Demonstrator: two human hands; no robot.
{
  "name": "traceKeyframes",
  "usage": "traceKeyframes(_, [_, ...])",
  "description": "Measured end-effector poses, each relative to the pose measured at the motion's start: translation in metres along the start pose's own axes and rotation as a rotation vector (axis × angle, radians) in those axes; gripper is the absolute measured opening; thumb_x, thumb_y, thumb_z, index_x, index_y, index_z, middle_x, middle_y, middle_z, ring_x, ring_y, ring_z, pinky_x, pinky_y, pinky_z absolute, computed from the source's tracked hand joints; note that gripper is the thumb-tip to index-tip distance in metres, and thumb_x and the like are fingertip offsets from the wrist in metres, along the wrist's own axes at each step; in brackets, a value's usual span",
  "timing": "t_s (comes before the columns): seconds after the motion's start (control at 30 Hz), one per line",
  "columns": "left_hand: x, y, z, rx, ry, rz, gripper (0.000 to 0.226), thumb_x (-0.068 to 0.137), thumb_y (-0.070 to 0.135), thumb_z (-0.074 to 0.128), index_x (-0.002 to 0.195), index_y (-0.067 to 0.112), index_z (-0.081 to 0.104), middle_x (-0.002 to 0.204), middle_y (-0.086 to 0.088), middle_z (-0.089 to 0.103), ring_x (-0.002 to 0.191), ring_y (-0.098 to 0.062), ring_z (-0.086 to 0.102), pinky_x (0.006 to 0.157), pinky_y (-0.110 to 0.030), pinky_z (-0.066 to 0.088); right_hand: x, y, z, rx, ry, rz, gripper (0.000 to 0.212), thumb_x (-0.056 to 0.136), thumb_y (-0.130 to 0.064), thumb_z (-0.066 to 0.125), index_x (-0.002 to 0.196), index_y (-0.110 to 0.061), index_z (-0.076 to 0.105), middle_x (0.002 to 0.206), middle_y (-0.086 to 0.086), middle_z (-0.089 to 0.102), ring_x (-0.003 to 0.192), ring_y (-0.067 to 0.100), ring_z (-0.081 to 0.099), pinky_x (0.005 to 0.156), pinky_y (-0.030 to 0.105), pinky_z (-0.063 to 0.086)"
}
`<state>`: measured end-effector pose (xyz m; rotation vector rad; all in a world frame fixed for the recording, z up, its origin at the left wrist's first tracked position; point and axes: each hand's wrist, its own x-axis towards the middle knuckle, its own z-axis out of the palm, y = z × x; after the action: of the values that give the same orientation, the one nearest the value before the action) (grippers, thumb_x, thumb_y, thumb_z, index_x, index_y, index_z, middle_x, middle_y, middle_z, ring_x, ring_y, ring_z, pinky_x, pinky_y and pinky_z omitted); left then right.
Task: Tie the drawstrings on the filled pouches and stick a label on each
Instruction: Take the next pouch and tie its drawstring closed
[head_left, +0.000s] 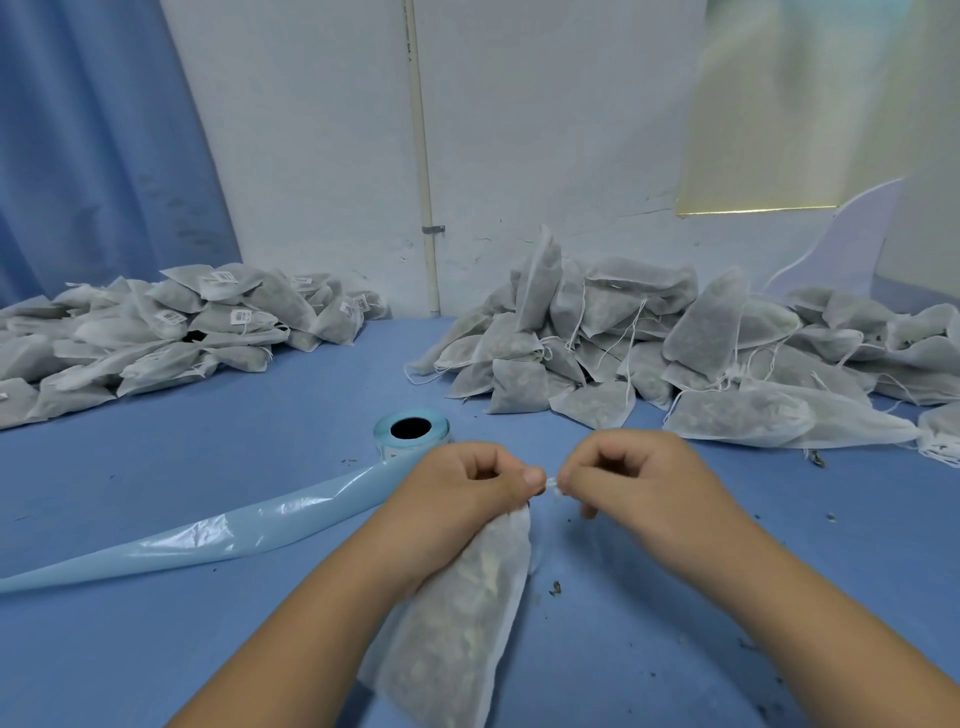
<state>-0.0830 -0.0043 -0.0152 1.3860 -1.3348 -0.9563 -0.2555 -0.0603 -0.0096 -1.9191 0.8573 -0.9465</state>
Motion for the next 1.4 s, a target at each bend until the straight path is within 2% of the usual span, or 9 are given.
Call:
traceKeyframes(0.17, [-0.001, 0.000, -0.003, 0.028, -0.029, 0.007, 0.019, 0.084, 0.034, 0.074, 0.066, 0.028, 0.071, 0.068, 0.003, 0.058, 0.069, -0.015, 0.048, 0.068, -0.028, 0.038, 0.006, 0.001, -0.015, 0.147, 0.083, 0.116, 0.011, 0.072, -0.024, 0.068, 0.067, -0.016, 0.072, 0.058, 0.001, 0.061, 0.057, 0.013, 0.048, 0.058, 0.027, 0.040])
traceKeyframes(0.27, [0.001, -0.002, -0.003, 0.055, -0.007, 0.007, 0.022, 0.088, 0.028, 0.069, 0.066, 0.027, 0.071, 0.064, 0.007, 0.059, 0.063, -0.010, 0.051, 0.063, -0.020, 0.041, 0.007, 0.002, -0.016, 0.367, 0.079, 0.145, 0.009, 0.068, -0.019, 0.075, 0.064, -0.012, 0.071, 0.059, 0.005, 0.055, 0.057, 0.014, 0.047, 0.055, 0.026, 0.037])
traceKeyframes(0.4, [0.000, -0.002, -0.001, 0.065, -0.021, 0.052, 0.023, 0.089, 0.026, 0.068, 0.066, 0.027, 0.070, 0.064, 0.010, 0.058, 0.062, -0.006, 0.049, 0.060, -0.013, 0.041, 0.005, -0.002, -0.006, 0.713, -0.035, 0.141, 0.008, 0.066, -0.014, 0.068, 0.058, -0.011, 0.068, 0.058, 0.003, 0.049, 0.050, 0.012, 0.042, 0.044, 0.022, 0.031])
traceKeyframes(0.57, [0.001, 0.003, -0.003, 0.120, 0.050, 0.158, 0.017, 0.086, 0.034, 0.071, 0.069, 0.032, 0.070, 0.070, 0.002, 0.055, 0.068, -0.013, 0.044, 0.065, -0.025, 0.037, 0.004, -0.007, -0.009, 0.980, -0.233, 0.216, 0.011, 0.067, -0.011, 0.063, 0.057, -0.011, 0.056, 0.060, 0.000, 0.037, 0.043, 0.010, 0.030, 0.044, 0.023, 0.023])
traceKeyframes(0.77, [0.000, -0.001, 0.004, 0.320, 0.134, 0.250, 0.027, 0.091, 0.018, 0.067, 0.066, 0.024, 0.059, 0.041, 0.023, 0.045, 0.042, 0.006, 0.041, 0.047, -0.006, 0.030, 0.005, -0.006, -0.012, 0.894, -0.275, 0.382, 0.011, 0.069, -0.016, 0.060, 0.061, -0.013, 0.052, 0.060, -0.003, 0.030, 0.041, 0.008, 0.023, 0.038, 0.020, 0.022])
traceKeyframes(0.93, [-0.001, -0.001, 0.004, 0.338, 0.124, 0.276, 0.026, 0.093, 0.017, 0.065, 0.069, 0.022, 0.058, 0.042, 0.026, 0.046, 0.043, 0.007, 0.043, 0.049, -0.006, 0.032, 0.002, -0.007, 0.005, 1.055, -0.125, 0.294, 0.013, 0.073, -0.018, 0.063, 0.063, -0.012, 0.058, 0.058, -0.004, 0.026, 0.038, 0.006, 0.020, 0.037, 0.019, 0.015])
traceKeyframes(1.03, [0.001, -0.002, 0.003, 0.339, 0.173, 0.285, 0.025, 0.092, 0.019, 0.066, 0.069, 0.025, 0.059, 0.044, 0.024, 0.045, 0.045, 0.004, 0.042, 0.049, -0.007, 0.032, 0.000, -0.012, 0.001, 1.090, -0.259, 0.360, 0.010, 0.071, -0.017, 0.061, 0.063, -0.013, 0.055, 0.056, -0.005, 0.024, 0.036, 0.006, 0.020, 0.035, 0.019, 0.016])
traceKeyframes(1.17, [0.006, -0.007, -0.006, 0.399, 0.265, 0.306, 0.022, 0.090, 0.023, 0.068, 0.069, 0.027, 0.061, 0.059, 0.027, 0.055, 0.058, 0.006, 0.048, 0.059, -0.009, 0.036, 0.002, -0.011, -0.015, 0.816, -0.379, 0.539, 0.014, 0.068, -0.017, 0.058, 0.056, -0.015, 0.051, 0.060, -0.005, 0.019, 0.037, 0.007, 0.017, 0.034, 0.019, 0.015])
traceKeyframes(1.4, [0.005, -0.015, -0.011, 0.331, 0.081, 0.119, 0.030, 0.085, 0.045, 0.070, 0.074, 0.017, 0.066, 0.052, 0.020, 0.048, 0.047, 0.003, 0.040, 0.048, -0.007, 0.032, 0.008, -0.005, -0.022, 0.850, -0.129, 0.425, 0.029, 0.062, -0.012, 0.068, 0.061, -0.019, 0.039, 0.060, -0.003, 0.026, 0.040, 0.008, 0.023, 0.036, 0.019, 0.020])
